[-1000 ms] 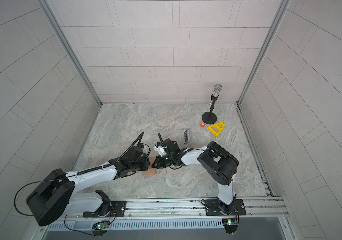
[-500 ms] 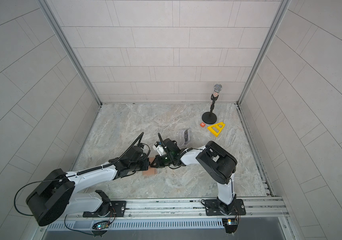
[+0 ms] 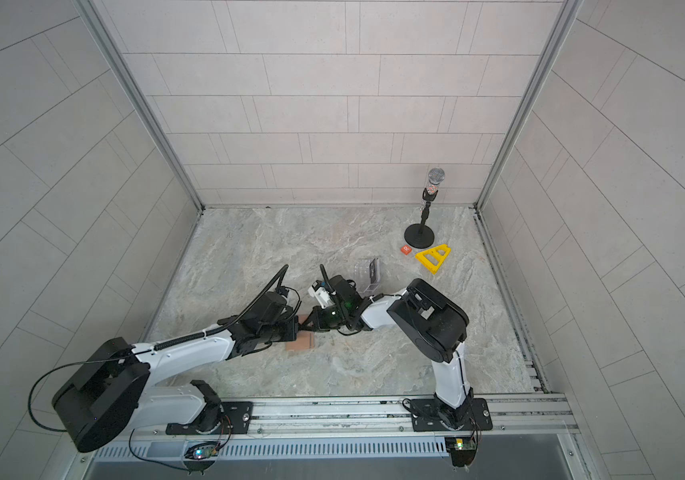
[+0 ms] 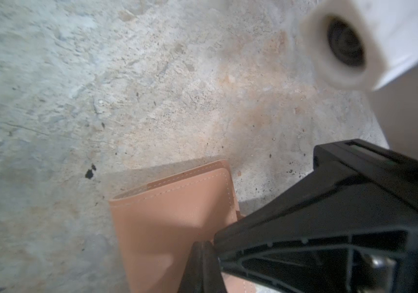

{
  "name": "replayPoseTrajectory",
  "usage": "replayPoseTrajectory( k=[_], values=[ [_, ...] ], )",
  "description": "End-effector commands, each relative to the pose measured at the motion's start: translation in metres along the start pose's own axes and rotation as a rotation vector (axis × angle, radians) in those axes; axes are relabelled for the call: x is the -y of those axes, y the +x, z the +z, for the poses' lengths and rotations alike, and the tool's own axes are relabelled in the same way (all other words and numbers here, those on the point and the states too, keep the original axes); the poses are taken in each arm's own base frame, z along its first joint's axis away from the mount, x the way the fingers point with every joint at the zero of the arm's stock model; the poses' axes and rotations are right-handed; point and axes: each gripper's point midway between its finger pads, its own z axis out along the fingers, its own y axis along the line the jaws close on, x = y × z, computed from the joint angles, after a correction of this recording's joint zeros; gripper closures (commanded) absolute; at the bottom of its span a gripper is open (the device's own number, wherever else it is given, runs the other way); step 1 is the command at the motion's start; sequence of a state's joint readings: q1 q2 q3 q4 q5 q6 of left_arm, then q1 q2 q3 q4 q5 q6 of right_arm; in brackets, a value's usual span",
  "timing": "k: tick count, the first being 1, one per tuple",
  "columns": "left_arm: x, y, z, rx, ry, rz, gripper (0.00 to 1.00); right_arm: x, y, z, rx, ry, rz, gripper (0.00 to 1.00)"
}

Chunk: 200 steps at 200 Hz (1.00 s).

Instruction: Put the credit cards into the card holder

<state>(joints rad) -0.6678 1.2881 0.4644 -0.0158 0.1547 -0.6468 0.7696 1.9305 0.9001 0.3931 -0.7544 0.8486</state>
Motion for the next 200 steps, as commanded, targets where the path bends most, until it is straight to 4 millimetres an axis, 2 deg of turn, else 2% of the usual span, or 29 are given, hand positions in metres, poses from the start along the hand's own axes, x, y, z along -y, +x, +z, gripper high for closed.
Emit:
replayPoseTrajectory(
  k=[1,33,79,144,200],
  values=[
    [-0.017,0.018,0.003,-0.049,-0.055,0.011,1.00,0.011,0.007,0.007,-0.019,0.020,0.030,0.98],
    [-0.018,0.020,0.004,-0.054,-0.060,0.010,1.00,0.014,0.014,0.007,-0.032,0.026,0.028,0.97],
    [-0.019,0.022,0.005,-0.061,-0.053,0.008,1.00,0.023,0.033,0.006,-0.085,0.080,-0.015,0.96],
    [-0.015,0.027,0.007,-0.066,-0.021,-0.002,1.00,0.036,0.056,0.001,-0.170,0.264,-0.169,0.95],
    [-0.025,0.033,0.004,-0.057,-0.050,-0.003,1.00,0.052,0.064,0.006,-0.195,0.360,-0.199,0.95]
  ],
)
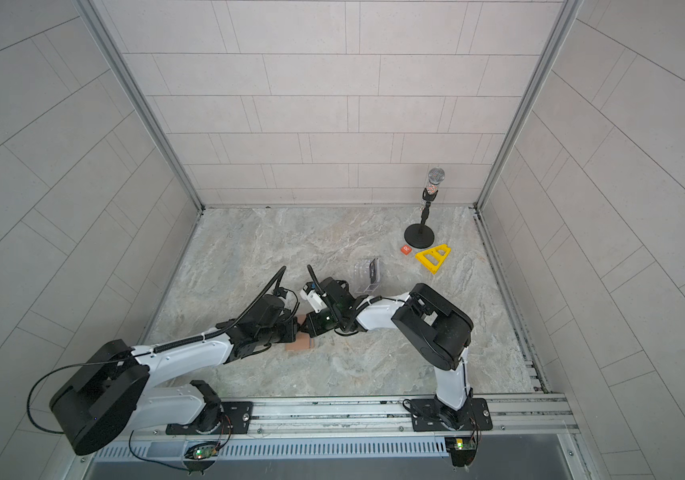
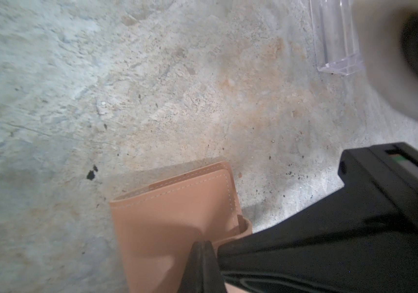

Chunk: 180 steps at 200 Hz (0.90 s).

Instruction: Put the credit cards into the card holder

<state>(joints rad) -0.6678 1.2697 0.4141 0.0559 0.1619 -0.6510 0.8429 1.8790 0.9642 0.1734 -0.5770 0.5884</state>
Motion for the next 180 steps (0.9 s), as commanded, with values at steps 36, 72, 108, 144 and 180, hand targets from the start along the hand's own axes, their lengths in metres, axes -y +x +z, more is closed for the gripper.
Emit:
replayPoseTrajectory(
  k=[36,72,108,144,180],
  values=[
    [-0.029,0.035,0.000,-0.081,-0.078,0.004,1.00,0.053,0.080,0.016,-0.247,0.246,0.022,0.95],
    [-0.027,0.037,0.004,-0.092,-0.067,0.003,1.00,0.065,0.094,0.016,-0.275,0.299,0.025,0.95],
    [-0.001,0.017,-0.005,-0.064,0.013,0.024,0.83,0.036,0.065,0.000,-0.161,0.206,0.030,0.89],
    [0.010,-0.031,-0.044,0.083,-0.048,0.071,0.47,0.028,0.014,-0.073,0.089,0.298,-0.032,0.67],
    [-0.050,-0.086,-0.109,0.372,-0.460,0.101,0.31,0.097,-0.003,-0.204,0.323,0.914,-0.078,0.61]
  ],
)
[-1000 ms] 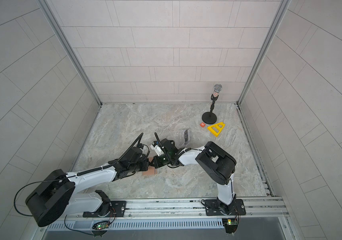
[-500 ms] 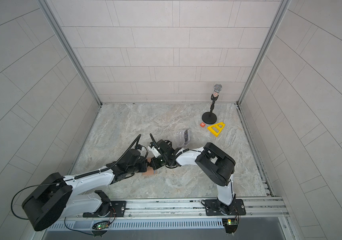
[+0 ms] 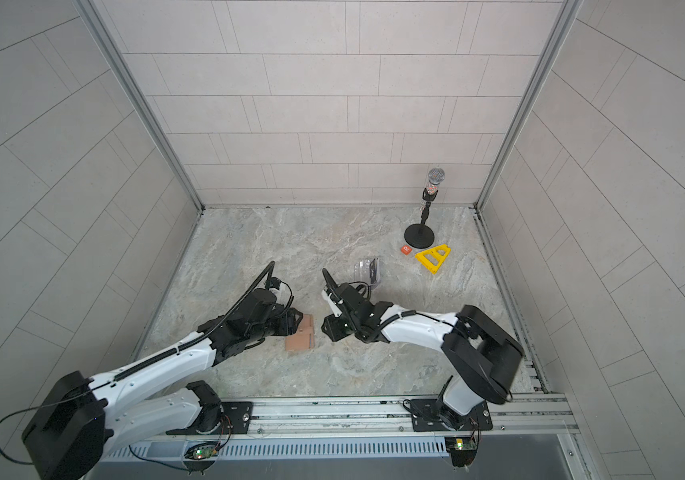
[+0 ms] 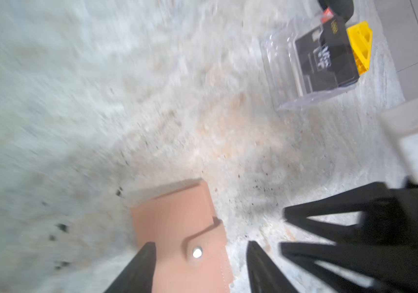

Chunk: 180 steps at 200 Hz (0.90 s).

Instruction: Put the credit cards into the card holder

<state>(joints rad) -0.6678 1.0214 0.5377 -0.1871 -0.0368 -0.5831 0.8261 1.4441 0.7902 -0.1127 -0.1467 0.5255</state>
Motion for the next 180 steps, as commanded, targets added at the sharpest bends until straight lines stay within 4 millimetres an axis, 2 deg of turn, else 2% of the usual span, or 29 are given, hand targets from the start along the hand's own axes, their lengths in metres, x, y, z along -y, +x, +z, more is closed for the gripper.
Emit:
replayPoseTrajectory(
  k=[1,22,44,60,70,78,87,90,113,148,164,180],
  values=[
    [-0.065,-0.034,-0.036,0.150,-0.385,0.072,0.31,0.095,-0.016,-0.063,0.145,0.527,-0.055,0.61],
    [-0.110,-0.062,-0.073,0.291,-0.686,0.115,0.25,0.152,-0.020,-0.120,0.236,0.812,-0.013,0.59],
    [-0.147,-0.078,-0.097,0.376,-0.917,0.132,0.22,0.203,-0.013,-0.163,0.276,0.989,0.099,0.58],
    [-0.168,-0.083,-0.097,0.394,-0.995,0.125,0.19,0.233,-0.008,-0.191,0.308,1.113,0.164,0.56],
    [-0.179,-0.084,-0.090,0.403,-1.009,0.118,0.14,0.250,-0.004,-0.206,0.322,1.184,0.201,0.55],
    [-0.185,-0.085,-0.082,0.400,-0.999,0.113,0.14,0.266,0.001,-0.215,0.333,1.226,0.260,0.54],
    [-0.193,-0.085,-0.075,0.401,-0.997,0.091,0.10,0.276,0.002,-0.220,0.362,1.238,0.318,0.54],
    [-0.196,-0.086,-0.073,0.402,-0.995,0.082,0.09,0.281,0.009,-0.217,0.356,1.251,0.322,0.54],
    [-0.203,-0.094,-0.040,0.389,-0.905,0.100,0.05,0.304,0.011,-0.213,0.398,1.317,0.338,0.52],
    [-0.206,-0.106,-0.006,0.390,-0.812,0.144,0.02,0.322,0.000,-0.184,0.427,1.294,0.245,0.48],
    [-0.202,-0.112,0.003,0.413,-0.727,0.151,0.02,0.328,-0.005,-0.171,0.464,1.234,0.207,0.47],
    [-0.203,-0.122,0.002,0.509,-0.655,0.127,0.01,0.330,-0.012,-0.165,0.491,1.171,0.210,0.46]
  ],
)
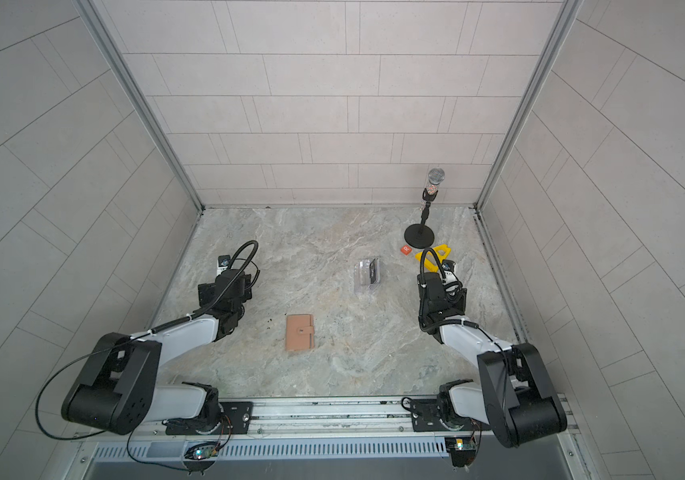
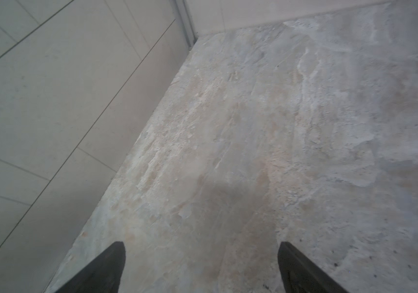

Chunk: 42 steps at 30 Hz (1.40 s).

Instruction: Put the credit cards into the card holder

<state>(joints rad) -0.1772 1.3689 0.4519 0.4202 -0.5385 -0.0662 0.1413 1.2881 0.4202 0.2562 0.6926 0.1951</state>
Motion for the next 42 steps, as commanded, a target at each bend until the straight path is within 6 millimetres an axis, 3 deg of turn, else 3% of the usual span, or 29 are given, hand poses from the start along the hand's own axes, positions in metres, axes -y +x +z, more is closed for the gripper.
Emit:
replayPoseTrajectory(
  k=[1,5,10,14,17,19,22,26,42],
  values=[
    [0.010,-0.033,0.002,0.176,0.136,-0.097,0.01,-0.012,-0.037,0.004,0.144,-0.101,0.081,0.46],
    [0.003,-0.025,0.010,0.255,0.188,-0.186,0.00,-0.017,-0.047,-0.001,0.263,-0.185,0.132,0.45],
    [0.015,-0.008,0.018,0.220,0.246,-0.154,0.00,-0.033,-0.051,-0.006,0.327,-0.304,0.161,0.42],
    [0.023,-0.017,0.033,0.181,0.244,-0.121,0.00,-0.049,-0.042,0.002,0.345,-0.351,0.158,0.37],
    [0.023,-0.017,0.034,0.163,0.245,-0.116,0.00,-0.059,-0.043,0.009,0.370,-0.363,0.157,0.26],
    [0.022,-0.017,0.032,0.174,0.242,-0.121,0.00,-0.061,-0.042,0.017,0.282,-0.345,0.114,0.21],
    [0.023,-0.017,0.033,0.174,0.246,-0.117,0.00,-0.062,-0.041,0.022,0.256,-0.330,0.105,0.01],
    [0.034,-0.018,0.031,0.171,0.306,-0.089,0.00,-0.063,-0.042,0.021,0.271,-0.332,0.111,0.00],
    [0.033,-0.018,0.032,0.170,0.301,-0.093,0.00,-0.063,-0.043,0.021,0.289,-0.333,0.113,0.00]
  ],
)
